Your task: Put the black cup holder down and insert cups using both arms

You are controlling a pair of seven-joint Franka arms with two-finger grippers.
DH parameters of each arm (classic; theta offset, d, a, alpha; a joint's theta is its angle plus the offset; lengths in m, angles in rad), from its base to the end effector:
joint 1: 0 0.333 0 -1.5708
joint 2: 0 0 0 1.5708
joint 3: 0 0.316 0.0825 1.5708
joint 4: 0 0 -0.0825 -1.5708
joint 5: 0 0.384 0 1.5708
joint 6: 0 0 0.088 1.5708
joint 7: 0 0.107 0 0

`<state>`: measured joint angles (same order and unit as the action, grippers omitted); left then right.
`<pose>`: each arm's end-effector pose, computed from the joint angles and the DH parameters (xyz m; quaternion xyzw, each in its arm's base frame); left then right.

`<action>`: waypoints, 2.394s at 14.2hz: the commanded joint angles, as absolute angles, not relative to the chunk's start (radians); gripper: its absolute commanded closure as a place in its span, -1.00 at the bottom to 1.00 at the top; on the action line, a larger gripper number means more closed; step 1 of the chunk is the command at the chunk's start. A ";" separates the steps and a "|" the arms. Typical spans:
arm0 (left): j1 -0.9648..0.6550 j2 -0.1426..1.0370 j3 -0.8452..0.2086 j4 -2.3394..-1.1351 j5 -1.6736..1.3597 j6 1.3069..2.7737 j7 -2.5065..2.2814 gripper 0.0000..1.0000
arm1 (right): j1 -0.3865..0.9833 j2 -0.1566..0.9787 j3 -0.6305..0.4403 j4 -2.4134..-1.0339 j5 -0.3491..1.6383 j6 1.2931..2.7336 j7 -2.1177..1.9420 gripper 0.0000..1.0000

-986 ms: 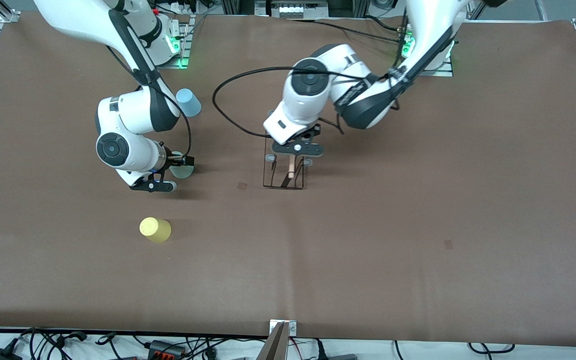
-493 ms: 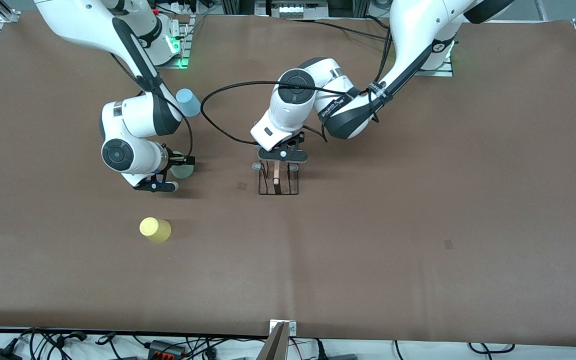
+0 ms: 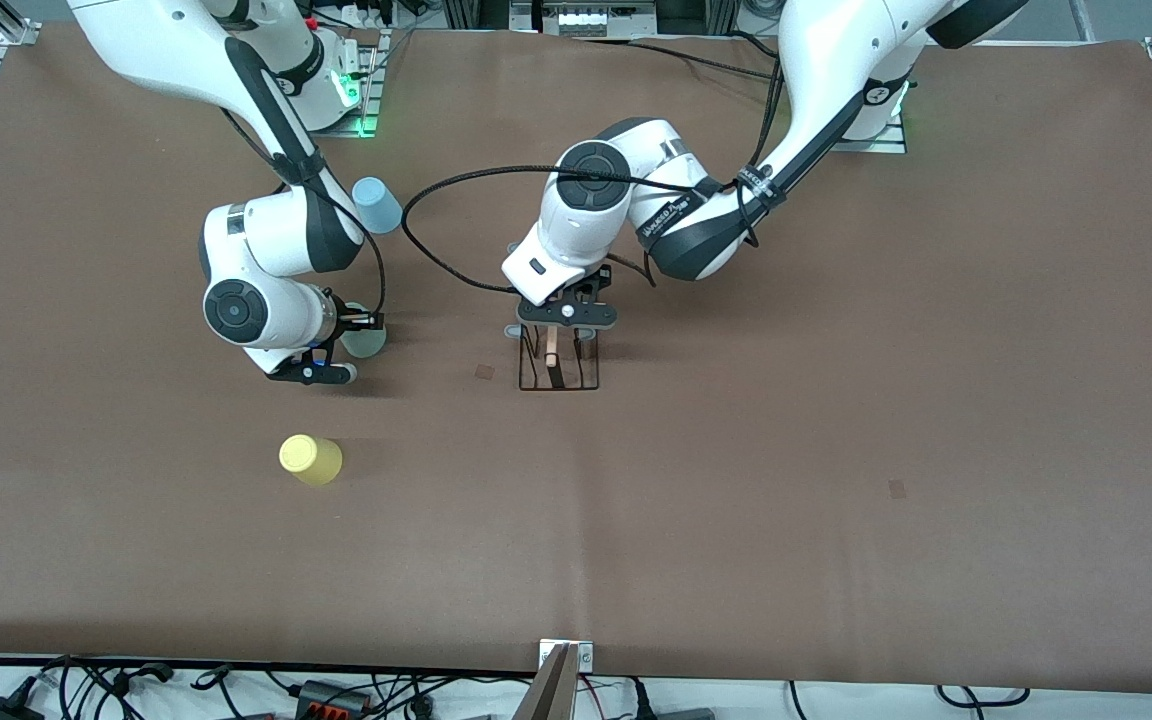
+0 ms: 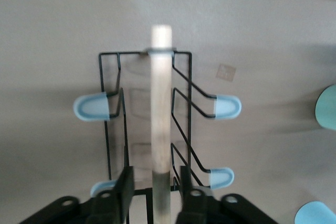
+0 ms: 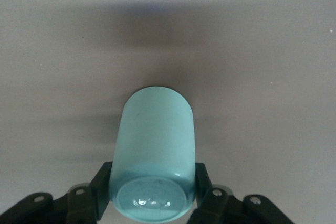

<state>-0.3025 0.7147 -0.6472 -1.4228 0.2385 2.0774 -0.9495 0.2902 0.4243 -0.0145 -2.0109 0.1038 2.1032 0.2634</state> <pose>0.5049 -0.5170 0.3429 0.9946 0.0147 -0.0529 0.0885 0.5431 0.1588 0.2188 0.9853 -0.0272 -0.1687 0.0086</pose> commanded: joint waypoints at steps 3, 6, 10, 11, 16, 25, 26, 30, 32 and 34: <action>-0.187 0.599 -0.663 -1.400 0.256 1.898 -0.915 -1.00 | 0.291 0.402 -0.014 -1.901 0.117 1.970 0.265 0.49; -0.111 0.540 -0.661 -1.410 0.258 1.790 -0.792 -1.00 | 0.302 0.397 -0.011 -1.719 0.121 1.756 0.268 0.49; 0.036 0.468 -0.661 -1.413 0.253 1.681 -0.582 -1.00 | 0.354 0.384 0.035 -1.612 0.192 1.631 0.294 0.49; 0.064 0.448 -0.658 -1.413 0.253 1.648 -0.527 -1.00 | 0.374 0.376 0.049 -1.612 0.193 1.629 0.311 0.49; 0.103 0.249 -0.441 -1.526 0.143 1.632 -0.226 -1.00 | 0.563 0.360 0.067 -1.606 0.193 1.647 0.501 0.49; 0.040 -0.029 -0.137 -1.741 0.031 1.686 -0.144 -1.00 | 0.629 0.405 0.067 -1.609 0.216 1.694 0.537 0.49; 0.040 -0.056 -0.137 -1.784 0.031 1.706 -0.144 -1.00 | 0.633 0.405 0.067 -1.609 0.218 1.694 0.538 0.49; 0.048 -0.049 -0.140 -1.776 0.029 1.701 -0.150 -1.00 | 0.640 0.408 0.067 -1.609 0.229 1.701 0.549 0.49; 0.046 -0.049 -0.140 -1.773 0.029 1.701 -0.152 -1.00 | 0.650 0.419 0.067 -1.609 0.229 1.707 0.549 0.49; 0.045 -0.038 -0.143 -1.760 0.029 1.701 -0.152 -1.00 | 0.661 0.436 0.067 -1.609 0.229 1.721 0.551 0.49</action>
